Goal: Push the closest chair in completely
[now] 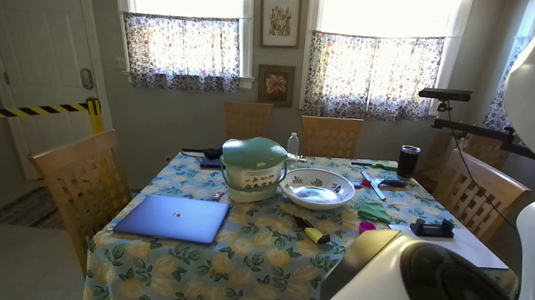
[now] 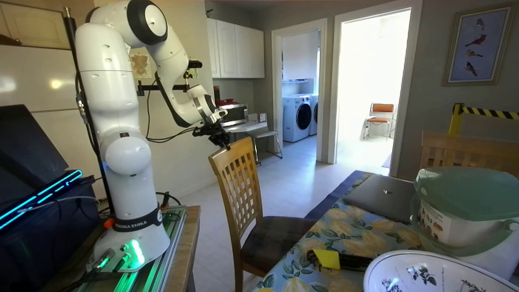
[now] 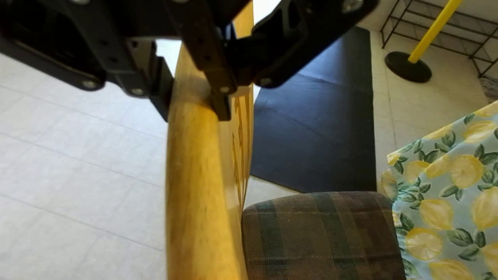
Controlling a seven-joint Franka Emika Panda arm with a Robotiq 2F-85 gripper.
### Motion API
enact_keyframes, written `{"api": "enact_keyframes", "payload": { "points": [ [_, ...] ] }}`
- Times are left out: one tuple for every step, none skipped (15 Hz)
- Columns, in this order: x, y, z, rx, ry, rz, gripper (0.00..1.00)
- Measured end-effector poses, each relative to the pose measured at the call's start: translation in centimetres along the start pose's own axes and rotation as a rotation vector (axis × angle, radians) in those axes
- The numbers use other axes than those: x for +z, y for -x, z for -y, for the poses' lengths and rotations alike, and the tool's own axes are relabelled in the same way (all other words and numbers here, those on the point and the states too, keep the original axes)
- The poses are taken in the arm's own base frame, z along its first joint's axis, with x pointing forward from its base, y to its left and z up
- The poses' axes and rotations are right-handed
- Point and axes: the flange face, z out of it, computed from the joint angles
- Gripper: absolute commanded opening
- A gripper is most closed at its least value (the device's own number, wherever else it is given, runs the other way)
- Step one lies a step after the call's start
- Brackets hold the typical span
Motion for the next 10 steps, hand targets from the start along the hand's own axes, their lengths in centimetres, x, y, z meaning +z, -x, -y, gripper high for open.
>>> {"api": "enact_keyframes", "payload": {
  "points": [
    [0.0,-0.3,-0.8,0.017,-0.003,-0.011,0.07],
    [0.1,-0.6,-1.7,0.034,-0.003,-0.023,0.07],
    [0.0,-0.9,-2.7,0.052,0.0,-0.034,0.07],
    [0.0,-1.3,-3.9,0.071,0.005,-0.043,0.07],
    [0.0,-1.7,-5.1,0.09,0.011,-0.052,0.07],
    [0.0,-2.0,-6.2,0.107,0.018,-0.059,0.07],
    [0.0,-2.3,-7.3,0.122,0.026,-0.064,0.07],
    [0.1,-2.5,-8.3,0.137,0.033,-0.066,0.07],
    [0.2,-2.7,-9.2,0.151,0.039,-0.067,0.07],
    [0.3,-2.8,-9.9,0.165,0.044,-0.067,0.07]
  ]
}}
